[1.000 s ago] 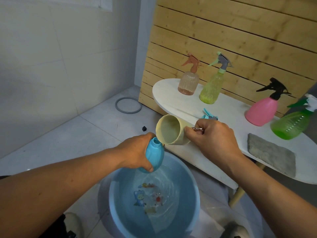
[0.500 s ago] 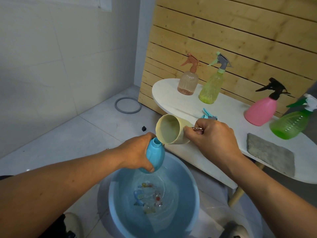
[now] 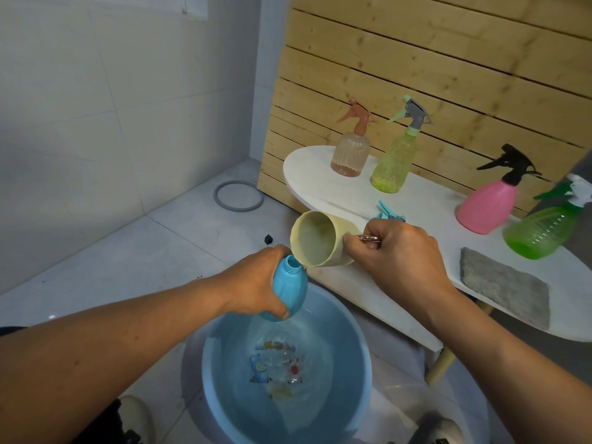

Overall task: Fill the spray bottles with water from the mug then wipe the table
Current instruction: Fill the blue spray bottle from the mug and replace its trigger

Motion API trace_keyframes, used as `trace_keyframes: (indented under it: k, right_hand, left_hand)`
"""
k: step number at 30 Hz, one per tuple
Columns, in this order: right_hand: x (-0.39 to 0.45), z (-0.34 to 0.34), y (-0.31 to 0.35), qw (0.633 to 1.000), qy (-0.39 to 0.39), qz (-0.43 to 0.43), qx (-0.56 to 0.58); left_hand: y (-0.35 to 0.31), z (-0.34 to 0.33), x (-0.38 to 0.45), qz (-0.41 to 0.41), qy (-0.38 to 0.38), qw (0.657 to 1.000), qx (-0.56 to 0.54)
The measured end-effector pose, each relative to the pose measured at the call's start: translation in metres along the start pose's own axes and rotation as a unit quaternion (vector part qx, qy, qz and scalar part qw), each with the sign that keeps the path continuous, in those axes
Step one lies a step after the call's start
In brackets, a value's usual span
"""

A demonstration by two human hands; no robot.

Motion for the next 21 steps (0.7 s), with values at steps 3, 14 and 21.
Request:
trace_keyframes:
  k: [3, 14, 21]
  right_hand:
    - [-0.001, 0.002, 0.002, 1.0, -0.004, 0.001, -0.002]
    - [-0.003, 0.007, 0.009, 1.0, -0.006, 0.017, -0.016]
    - [-0.004, 0.008, 0.011, 0.999, -0.005, 0.025, -0.026]
  left_hand:
    - [0.0, -0.001, 0.0, 0.0, 0.001, 1.0, -0.003]
    - [0.0, -0.004, 0.001, -0.004, -0.003, 1.0, 0.003]
    - [0.0, -0.005, -0.001, 0.003, 0.007, 1.0, 0.002]
Point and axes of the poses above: each hand's wrist, its own x-axis towards the middle knuckle, its own z-axis out of the back of the hand, y = z × x, the point moved 6 cm from there along x, towards the middle knuckle, and after that the axes turned 11 degrees about z, right-handed, at the moved point
